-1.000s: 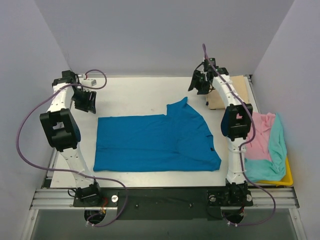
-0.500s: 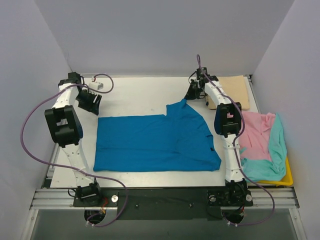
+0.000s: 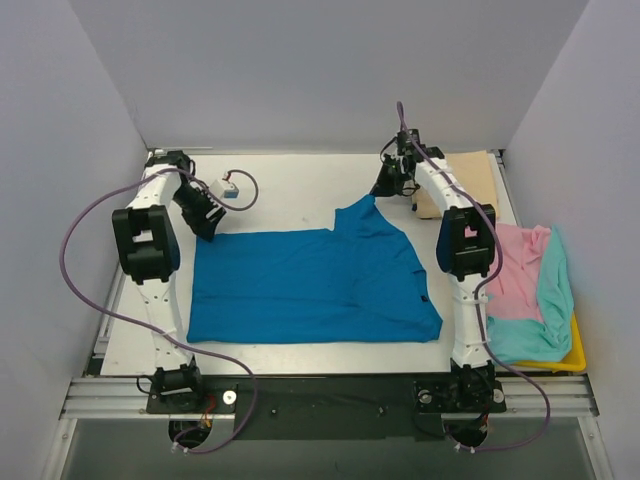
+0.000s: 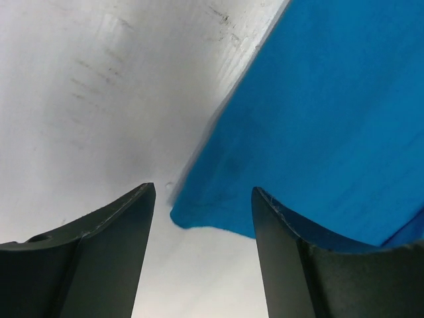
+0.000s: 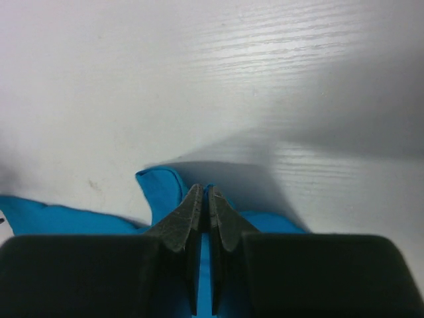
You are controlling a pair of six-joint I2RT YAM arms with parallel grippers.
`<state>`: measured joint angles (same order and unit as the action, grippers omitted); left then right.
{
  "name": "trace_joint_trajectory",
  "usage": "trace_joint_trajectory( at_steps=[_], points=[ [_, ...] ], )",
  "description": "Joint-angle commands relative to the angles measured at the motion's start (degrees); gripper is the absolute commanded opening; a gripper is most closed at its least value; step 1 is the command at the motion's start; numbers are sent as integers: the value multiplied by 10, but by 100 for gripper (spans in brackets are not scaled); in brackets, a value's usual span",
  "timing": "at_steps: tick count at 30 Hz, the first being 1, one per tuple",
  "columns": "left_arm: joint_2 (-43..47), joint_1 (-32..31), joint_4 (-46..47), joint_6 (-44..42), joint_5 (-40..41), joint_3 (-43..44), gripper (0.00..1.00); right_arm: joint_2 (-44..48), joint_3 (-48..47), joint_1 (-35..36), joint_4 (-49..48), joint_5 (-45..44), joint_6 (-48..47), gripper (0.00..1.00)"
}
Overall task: Fold and stack the t-shirts
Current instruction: Grap the side of the flattened tshirt furthest away from the robot with both arms
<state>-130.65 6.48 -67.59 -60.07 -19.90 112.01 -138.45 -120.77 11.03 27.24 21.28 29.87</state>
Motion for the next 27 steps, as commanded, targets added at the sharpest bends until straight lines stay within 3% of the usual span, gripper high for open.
trace_joint_trajectory(
  at_steps=[1, 5, 8, 10, 11, 12, 13, 19, 23, 27],
  points=[
    [-35, 5, -42, -37, 6, 51, 70, 90, 20, 7, 2, 0, -19, 0],
    [-58, 1, -87, -56, 11, 76, 65, 122, 49, 8, 2, -2, -27, 0],
    [-63, -8, -132, -72, -3, 70, 54, 139, 67, 8, 0, -8, -30, 0],
    [-62, -8, -156, -82, -4, 61, 36, 147, 70, 8, 3, -6, -31, 0],
    [-62, -8, -171, -87, -2, 58, 21, 151, 73, 8, 4, -5, -31, 0],
    [-58, -8, -185, -89, -1, 58, 14, 154, 73, 8, 5, -4, -31, 0],
    [-56, -6, -191, -90, -2, 59, 0, 162, 79, 8, 6, -4, -31, 0],
    [27, -6, -188, -75, -1, 38, 0, 232, 153, 10, 30, 4, -46, 0],
    [119, -10, -185, -104, 9, -53, 0, 333, 274, 19, 47, 5, -68, 0],
    [215, -15, -146, -137, 50, -203, 0, 436, 418, 30, 56, 6, -63, 0]
  ],
)
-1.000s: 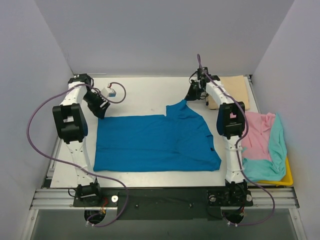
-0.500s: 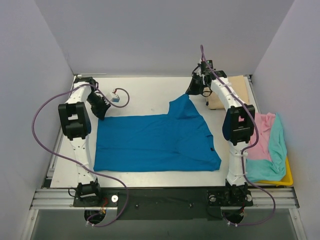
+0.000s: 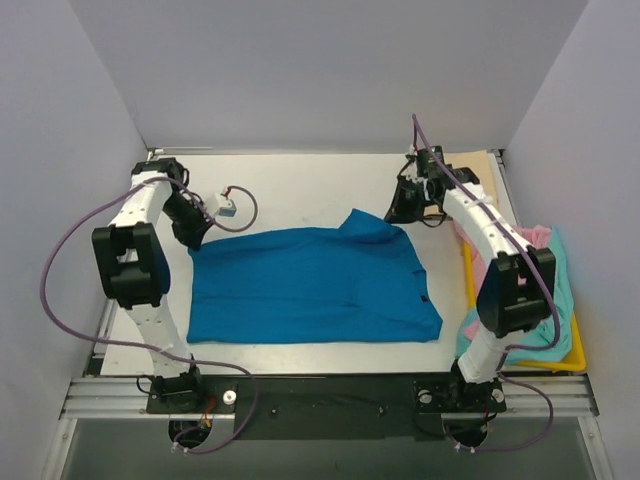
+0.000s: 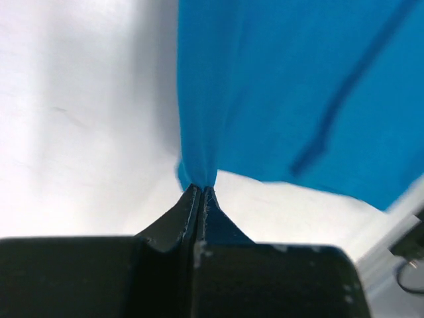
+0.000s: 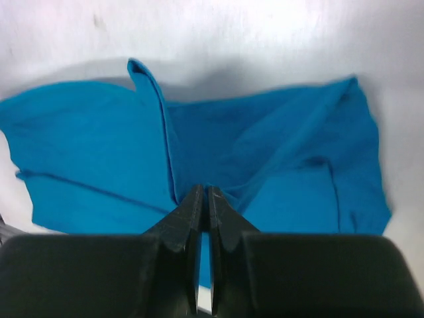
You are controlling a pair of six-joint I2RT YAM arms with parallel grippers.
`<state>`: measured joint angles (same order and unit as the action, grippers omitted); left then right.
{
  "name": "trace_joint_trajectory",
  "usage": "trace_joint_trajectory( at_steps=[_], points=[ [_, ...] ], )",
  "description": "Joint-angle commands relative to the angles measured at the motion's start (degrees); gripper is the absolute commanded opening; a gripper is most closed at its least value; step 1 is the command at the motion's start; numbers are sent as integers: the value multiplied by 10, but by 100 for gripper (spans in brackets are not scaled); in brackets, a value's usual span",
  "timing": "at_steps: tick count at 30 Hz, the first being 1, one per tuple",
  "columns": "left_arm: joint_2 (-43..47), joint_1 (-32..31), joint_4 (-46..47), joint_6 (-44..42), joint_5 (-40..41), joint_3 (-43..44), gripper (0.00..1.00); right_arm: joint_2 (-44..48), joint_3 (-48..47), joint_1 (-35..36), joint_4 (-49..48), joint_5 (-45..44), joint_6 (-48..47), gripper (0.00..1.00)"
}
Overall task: Fold and stack the t-shirts
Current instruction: Grap the side of the flattened tshirt furthest away from the robot with both arms, then fold the other side of the tshirt into a rectangle
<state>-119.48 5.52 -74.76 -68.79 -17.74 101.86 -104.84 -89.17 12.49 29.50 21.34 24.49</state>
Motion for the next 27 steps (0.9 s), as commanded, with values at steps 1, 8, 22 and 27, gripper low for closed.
trace_joint_trajectory(
  at_steps=[1, 8, 22, 27],
  points=[
    [132, -7, -58, -59, 38, -156, 0, 135, 124, 17, 35, 2, 1, 0],
    [197, -24, 62, -71, 88, -325, 0, 236, 371, 67, -67, -14, 89, 0],
    [177, -31, 187, -26, 86, -201, 0, 308, 375, 63, 39, -143, 88, 0],
    [209, -37, 262, -12, 61, -199, 0, 336, 341, 39, 78, -145, 74, 0]
  ],
)
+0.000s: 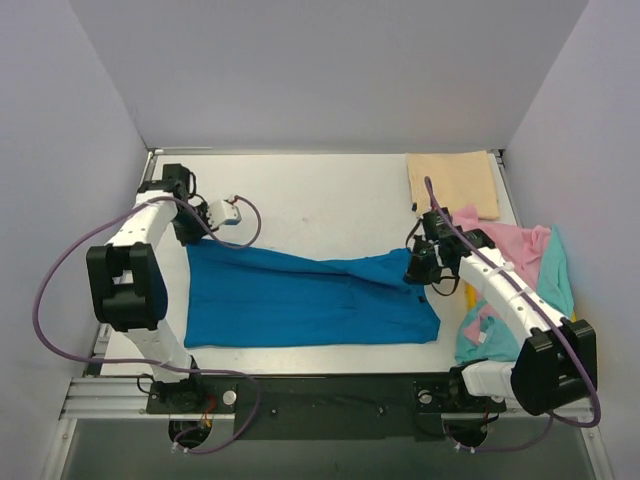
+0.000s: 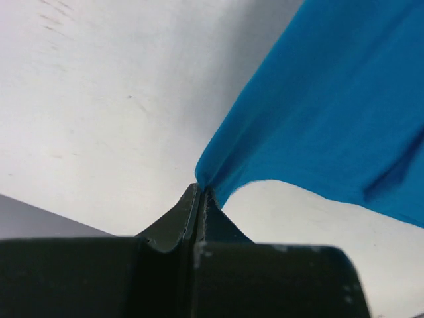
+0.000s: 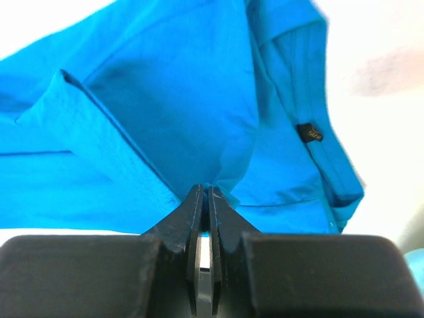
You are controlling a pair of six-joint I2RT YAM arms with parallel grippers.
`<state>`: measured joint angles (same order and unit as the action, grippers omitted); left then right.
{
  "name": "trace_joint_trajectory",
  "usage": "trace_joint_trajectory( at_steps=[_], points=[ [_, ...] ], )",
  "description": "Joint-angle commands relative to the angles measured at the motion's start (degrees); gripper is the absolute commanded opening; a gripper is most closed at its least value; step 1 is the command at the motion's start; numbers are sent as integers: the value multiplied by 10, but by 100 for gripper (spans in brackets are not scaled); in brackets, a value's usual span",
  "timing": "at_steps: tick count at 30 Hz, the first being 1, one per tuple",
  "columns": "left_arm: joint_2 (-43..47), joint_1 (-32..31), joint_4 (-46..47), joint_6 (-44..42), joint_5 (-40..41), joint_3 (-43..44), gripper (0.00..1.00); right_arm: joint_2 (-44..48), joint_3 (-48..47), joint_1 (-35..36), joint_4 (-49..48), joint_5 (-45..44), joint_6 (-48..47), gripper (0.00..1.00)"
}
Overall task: Fold and stack the t-shirts
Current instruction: Fold the other side of the tshirt into a rectangle
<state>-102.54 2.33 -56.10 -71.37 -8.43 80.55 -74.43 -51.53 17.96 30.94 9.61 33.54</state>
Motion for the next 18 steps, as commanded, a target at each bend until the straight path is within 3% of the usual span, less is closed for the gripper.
trace_joint_trajectory(
  at_steps=[1, 11, 18],
  points=[
    [46, -5, 78, 12, -43, 10, 0, 34, -36, -16, 64, -25, -15, 0],
    [86, -6, 16, -57, -34, -113, 0, 24, 63, 5, 38, 27, 27, 0],
    [83, -5, 33, -96, 27, -190, 0, 0, 134, 11, -36, 82, 59, 0]
  ],
)
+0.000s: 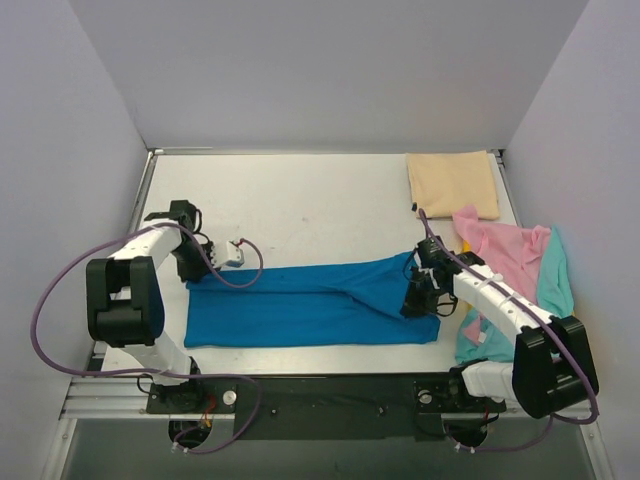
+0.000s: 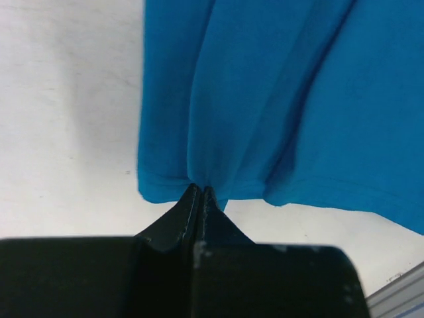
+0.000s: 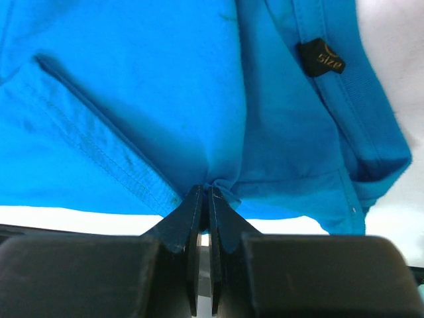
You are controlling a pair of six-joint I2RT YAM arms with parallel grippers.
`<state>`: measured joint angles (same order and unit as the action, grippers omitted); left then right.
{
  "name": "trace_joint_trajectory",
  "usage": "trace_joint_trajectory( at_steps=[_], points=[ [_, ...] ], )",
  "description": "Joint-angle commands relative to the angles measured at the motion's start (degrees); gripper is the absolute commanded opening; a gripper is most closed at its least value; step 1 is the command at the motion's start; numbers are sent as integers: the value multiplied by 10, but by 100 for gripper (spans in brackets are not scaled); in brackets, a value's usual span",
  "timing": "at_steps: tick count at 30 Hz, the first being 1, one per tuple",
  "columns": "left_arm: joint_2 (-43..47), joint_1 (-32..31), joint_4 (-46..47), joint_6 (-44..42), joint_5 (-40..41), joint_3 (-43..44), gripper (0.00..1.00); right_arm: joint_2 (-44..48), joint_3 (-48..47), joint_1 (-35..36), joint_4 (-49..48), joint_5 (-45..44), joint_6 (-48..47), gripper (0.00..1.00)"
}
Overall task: Fold and stack the t-shirts
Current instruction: Fold the other side of the tshirt into a rectangle
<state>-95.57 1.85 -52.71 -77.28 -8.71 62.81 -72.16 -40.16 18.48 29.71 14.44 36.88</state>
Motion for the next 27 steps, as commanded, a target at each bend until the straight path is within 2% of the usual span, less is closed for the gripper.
trace_joint_trajectory(
  at_steps=[1, 8, 9, 10, 11, 12, 13, 18, 20, 24, 27],
  points=[
    [13, 0, 0, -40, 33, -15, 0, -26, 20, 6, -21, 26, 22, 0],
    [13, -1, 2, -49, 52, -18, 0, -24, 25, 6, -5, 16, 19, 0],
    [10, -1, -5, -50, 54, -12, 15, -22, 28, 7, -5, 19, 21, 0],
    [8, -1, -12, -51, 55, -5, 24, -18, 32, 8, -8, 30, 21, 0],
    [2, -1, -39, -51, 55, 12, 46, -15, 37, 8, -9, 37, 22, 13],
    [0, -1, -56, -51, 47, 23, 50, -15, 38, 9, -6, 52, 23, 19],
    [-4, -2, -88, -47, 41, 48, 66, -12, 40, 9, -3, 58, 22, 27],
    [4, -13, -179, -22, -55, 145, 67, 17, 45, 24, 63, 106, 1, 28],
    [4, -49, -208, 5, -100, 197, 67, 25, 38, 28, 92, 130, -11, 27],
    [-5, -129, -202, 124, -206, 261, 63, 37, -38, 28, 178, 90, -67, 27],
    [-25, -191, -129, 259, -323, 282, 54, 40, -90, 10, 177, 59, -81, 26]
  ],
)
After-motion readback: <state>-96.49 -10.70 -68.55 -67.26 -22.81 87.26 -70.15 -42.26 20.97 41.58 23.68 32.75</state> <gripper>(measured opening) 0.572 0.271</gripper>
